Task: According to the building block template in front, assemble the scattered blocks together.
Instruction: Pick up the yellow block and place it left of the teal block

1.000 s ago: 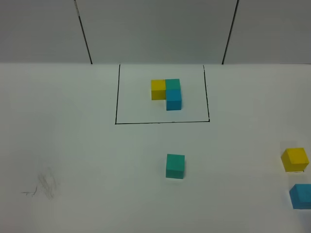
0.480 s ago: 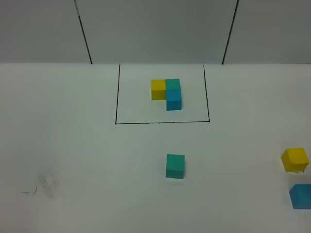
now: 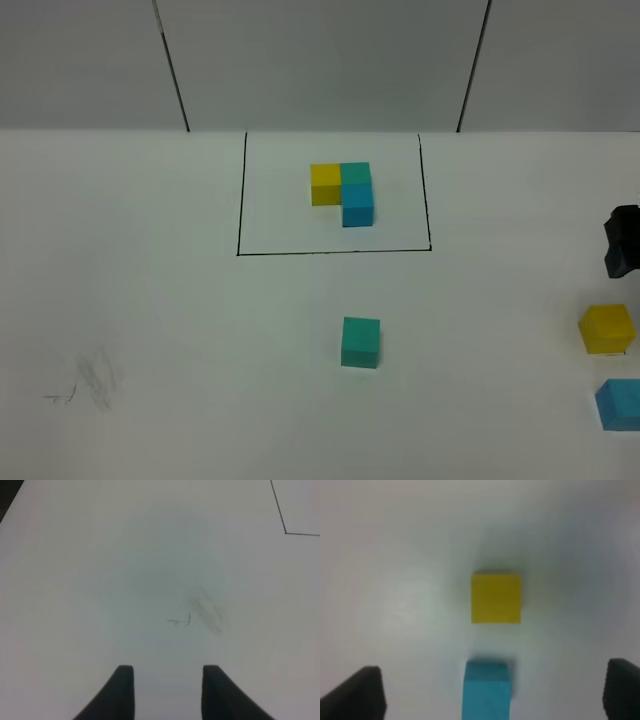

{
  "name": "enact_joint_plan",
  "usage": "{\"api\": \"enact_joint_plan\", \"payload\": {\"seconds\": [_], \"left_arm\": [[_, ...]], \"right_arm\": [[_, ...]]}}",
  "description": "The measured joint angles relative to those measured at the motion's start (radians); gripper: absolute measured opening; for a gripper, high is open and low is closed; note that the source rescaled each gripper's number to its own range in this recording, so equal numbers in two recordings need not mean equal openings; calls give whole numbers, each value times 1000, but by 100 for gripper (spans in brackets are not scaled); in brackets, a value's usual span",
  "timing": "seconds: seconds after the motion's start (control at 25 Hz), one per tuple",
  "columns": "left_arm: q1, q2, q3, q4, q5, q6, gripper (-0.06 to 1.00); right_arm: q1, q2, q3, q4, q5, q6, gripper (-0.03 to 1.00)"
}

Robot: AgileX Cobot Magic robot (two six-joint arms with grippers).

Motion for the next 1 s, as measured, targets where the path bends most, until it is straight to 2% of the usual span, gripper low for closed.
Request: {"api": "enact_joint_plan", "payload": {"seconds": [0.4, 0.68, 1.0], "left_arm": [[0, 0, 0, 0, 0, 0, 0], [0, 0, 0, 0, 0, 0, 0], [0, 0, 0, 0, 0, 0, 0]], "right_arm": [[0, 171, -3, -8, -38, -51, 82], [0, 227, 53, 5, -179, -43, 81], [0, 332, 67, 27, -260, -41, 81]]}}
